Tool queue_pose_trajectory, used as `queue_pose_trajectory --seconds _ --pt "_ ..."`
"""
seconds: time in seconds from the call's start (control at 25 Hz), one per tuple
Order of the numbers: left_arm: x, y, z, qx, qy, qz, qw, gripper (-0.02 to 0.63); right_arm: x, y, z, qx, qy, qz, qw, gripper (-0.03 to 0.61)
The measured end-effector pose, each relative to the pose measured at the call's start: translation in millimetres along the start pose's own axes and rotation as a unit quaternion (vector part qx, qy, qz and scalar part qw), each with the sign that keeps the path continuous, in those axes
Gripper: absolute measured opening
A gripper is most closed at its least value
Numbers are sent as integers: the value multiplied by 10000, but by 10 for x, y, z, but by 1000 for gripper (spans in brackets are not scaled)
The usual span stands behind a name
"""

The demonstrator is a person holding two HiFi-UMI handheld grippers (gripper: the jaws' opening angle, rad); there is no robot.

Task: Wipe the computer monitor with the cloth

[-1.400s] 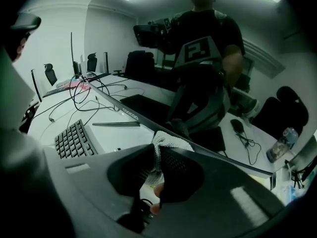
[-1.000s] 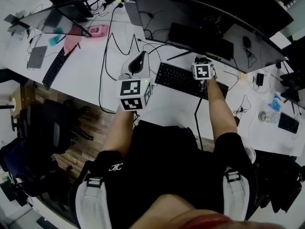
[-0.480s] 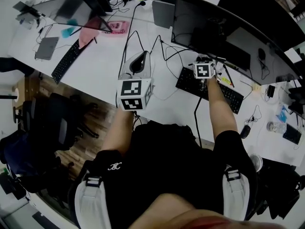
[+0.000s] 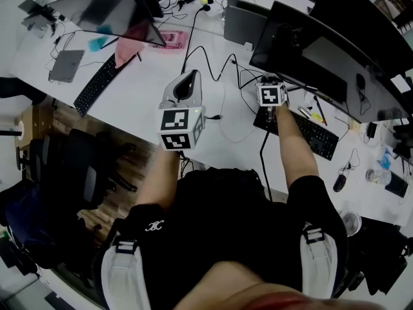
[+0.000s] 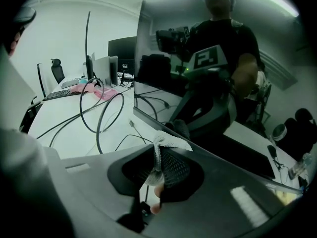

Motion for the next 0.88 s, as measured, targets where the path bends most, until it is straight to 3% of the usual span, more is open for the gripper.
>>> queue_pose_trajectory --seconds 0.36,0.56,0.88 --pt "-387 -92 62 -33 131 147 9998 50 -509 311 -161 145 151 112 9997 29" --pt "-530 -80 98 -13 204 146 9997 51 -753 297 -327 48 420 -39 9991 29" --pt "-603 -89 107 16 218 188 9996 51 -744 711 -25 607 191 -22 9980 29"
Point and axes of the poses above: the fingertips, and each gripper's own axes: z backward along the fingers, x to its right, y out of its top, the point moved 4 cm from there along z, backward along the fingers, and after that the axes turned 1 degree about -y, right-handed, at the moved point
